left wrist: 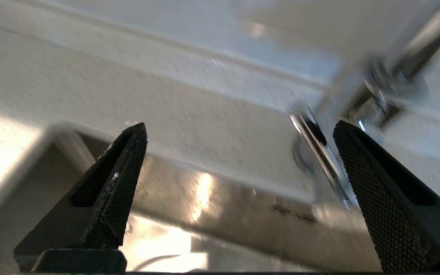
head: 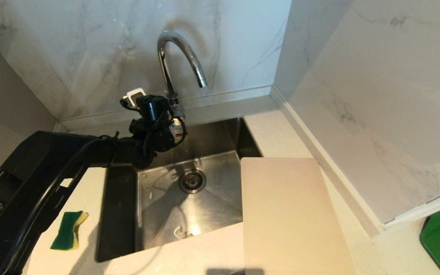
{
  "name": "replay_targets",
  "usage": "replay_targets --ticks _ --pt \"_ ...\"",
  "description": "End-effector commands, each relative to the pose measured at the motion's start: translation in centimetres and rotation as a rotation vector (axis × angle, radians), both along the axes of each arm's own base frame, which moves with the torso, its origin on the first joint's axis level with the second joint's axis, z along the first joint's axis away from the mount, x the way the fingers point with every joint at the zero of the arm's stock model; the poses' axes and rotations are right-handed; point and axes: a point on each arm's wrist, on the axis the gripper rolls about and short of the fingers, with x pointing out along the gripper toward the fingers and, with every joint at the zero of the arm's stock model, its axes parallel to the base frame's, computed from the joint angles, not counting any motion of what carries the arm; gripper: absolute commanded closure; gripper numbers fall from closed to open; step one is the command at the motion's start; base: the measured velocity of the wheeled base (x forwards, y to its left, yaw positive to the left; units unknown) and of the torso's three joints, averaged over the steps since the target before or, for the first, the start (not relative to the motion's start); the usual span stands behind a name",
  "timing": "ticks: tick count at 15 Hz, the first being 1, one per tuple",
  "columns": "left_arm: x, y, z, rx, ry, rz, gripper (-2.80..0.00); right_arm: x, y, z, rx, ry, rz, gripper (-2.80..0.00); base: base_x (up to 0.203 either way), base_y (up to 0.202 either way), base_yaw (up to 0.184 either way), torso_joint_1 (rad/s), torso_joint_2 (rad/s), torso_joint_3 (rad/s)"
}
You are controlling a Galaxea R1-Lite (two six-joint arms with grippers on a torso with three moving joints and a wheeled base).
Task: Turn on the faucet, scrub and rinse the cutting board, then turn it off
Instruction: Turn on the tap
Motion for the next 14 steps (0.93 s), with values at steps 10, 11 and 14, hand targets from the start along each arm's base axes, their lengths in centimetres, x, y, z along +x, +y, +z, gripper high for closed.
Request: replay_targets --ticks 10,11,14 --pt "0.9 0.5 -1.9 -0.042 0.006 0.049 -2.80 0.0 0.0 0.0 0.000 0.000 0.000 0.00 0.000 0.000 0.000 0.000 0.00 0.000" --pt "0.7 0.5 -1.7 -0.046 0.008 0.052 -2.80 0.0 0.0 0.0 0.000 0.000 0.000 0.00 0.000 0.000 0.000 0.000 0.00 0.000" --pt "0.1 0.5 -1.1 -0.080 0.036 0.052 -2.80 0.0 0.0 0.0 0.000 0.000 0.001 0.00 0.000 0.000 0.000 0.000 0.00 0.000"
